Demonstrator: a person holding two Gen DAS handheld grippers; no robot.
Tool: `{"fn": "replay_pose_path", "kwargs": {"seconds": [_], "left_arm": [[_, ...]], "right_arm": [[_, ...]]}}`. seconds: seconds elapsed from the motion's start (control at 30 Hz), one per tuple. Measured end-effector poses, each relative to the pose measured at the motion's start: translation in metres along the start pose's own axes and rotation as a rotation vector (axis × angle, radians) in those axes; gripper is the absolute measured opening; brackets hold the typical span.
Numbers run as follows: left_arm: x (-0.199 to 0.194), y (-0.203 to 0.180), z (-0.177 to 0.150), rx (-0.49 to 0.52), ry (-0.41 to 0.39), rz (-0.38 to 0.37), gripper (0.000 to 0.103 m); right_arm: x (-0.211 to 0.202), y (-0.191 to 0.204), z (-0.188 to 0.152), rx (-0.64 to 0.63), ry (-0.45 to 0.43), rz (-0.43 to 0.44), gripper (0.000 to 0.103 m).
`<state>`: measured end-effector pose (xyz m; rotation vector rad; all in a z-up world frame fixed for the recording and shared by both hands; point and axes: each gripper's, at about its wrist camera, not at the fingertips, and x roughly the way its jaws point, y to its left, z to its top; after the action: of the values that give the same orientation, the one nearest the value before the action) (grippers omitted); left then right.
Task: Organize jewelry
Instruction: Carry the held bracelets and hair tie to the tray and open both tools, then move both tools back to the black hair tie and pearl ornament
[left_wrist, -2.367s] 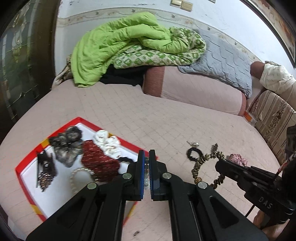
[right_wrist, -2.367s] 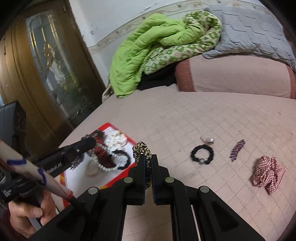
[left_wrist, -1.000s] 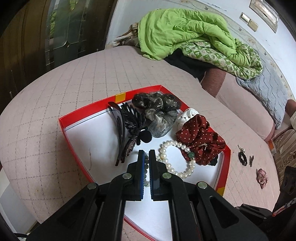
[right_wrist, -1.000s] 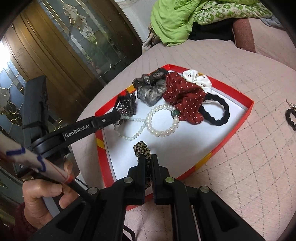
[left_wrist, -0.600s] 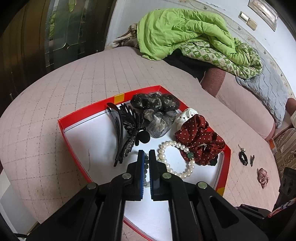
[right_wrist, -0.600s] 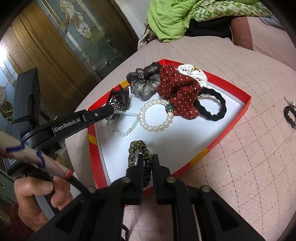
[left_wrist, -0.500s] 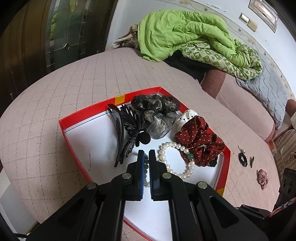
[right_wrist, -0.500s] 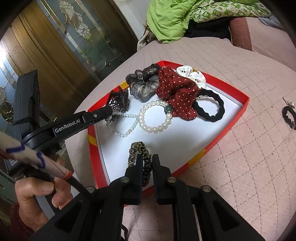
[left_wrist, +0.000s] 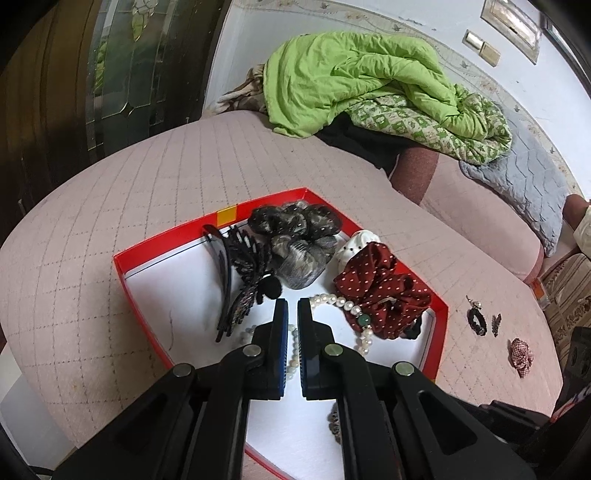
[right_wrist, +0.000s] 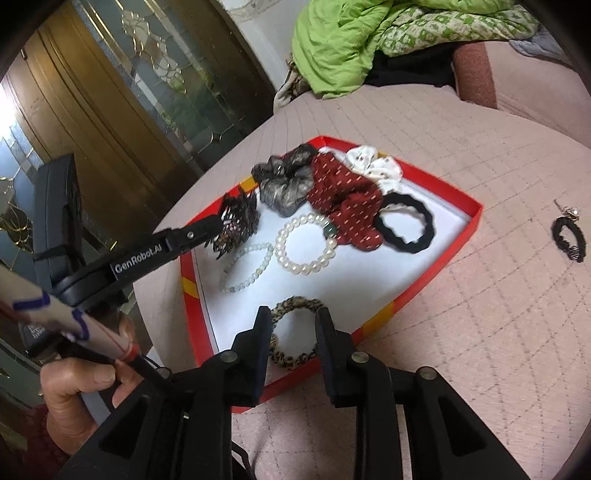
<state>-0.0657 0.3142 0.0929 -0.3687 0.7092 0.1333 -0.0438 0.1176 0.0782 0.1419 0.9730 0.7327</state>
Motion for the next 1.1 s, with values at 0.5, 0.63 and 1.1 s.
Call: {"fn": "replay_pose_path", "kwargs": {"seconds": [0.5, 0.63, 1.1], "left_arm": [[-0.016, -0.069, -0.006, 0.202, -0.048, -0.024, 0.027], [-0.012, -0.108, -0.011, 0.264, -0.015, -0.068, 0.027], [0.063, -0.243, -0.028, 0.396, 0.252, -0.221, 0.027]], "right_arm": [[-0.077, -0.098, 0.012, 0.188, -0.147, -0.093, 0.026], [-0.104, -0.146, 0.012, 0.292, -0.189, -0.157, 0.027], [-0.161, -0.246, -0.003, 0.556, -0.282, -0.275, 0.027]]}}
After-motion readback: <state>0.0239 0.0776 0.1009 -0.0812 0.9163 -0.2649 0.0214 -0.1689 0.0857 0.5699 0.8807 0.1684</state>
